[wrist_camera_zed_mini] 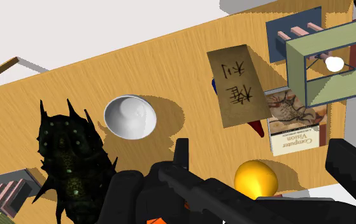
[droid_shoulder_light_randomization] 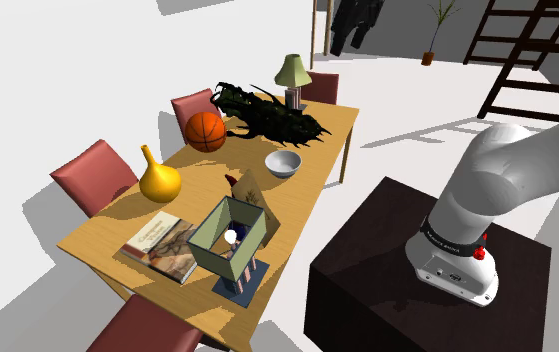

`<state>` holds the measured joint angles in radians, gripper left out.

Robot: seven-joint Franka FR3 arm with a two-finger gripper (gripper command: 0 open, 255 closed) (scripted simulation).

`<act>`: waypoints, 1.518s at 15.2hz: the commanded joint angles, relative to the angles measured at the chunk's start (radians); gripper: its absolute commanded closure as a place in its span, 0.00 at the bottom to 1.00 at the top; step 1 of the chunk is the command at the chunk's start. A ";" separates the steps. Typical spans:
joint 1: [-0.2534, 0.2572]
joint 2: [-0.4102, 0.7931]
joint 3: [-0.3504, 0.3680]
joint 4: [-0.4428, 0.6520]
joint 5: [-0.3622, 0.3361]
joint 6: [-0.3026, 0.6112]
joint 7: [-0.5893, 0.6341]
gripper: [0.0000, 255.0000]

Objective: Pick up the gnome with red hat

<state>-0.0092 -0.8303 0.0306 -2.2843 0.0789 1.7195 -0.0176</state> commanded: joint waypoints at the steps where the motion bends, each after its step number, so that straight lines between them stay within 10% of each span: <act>1: 0.000 0.000 0.000 0.000 0.000 0.000 0.000 0.00; 23: -0.026 0.516 0.270 -0.246 -0.088 0.911 0.161 0.00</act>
<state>-0.0246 -0.3575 0.2787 -2.5332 0.0126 2.5814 0.1187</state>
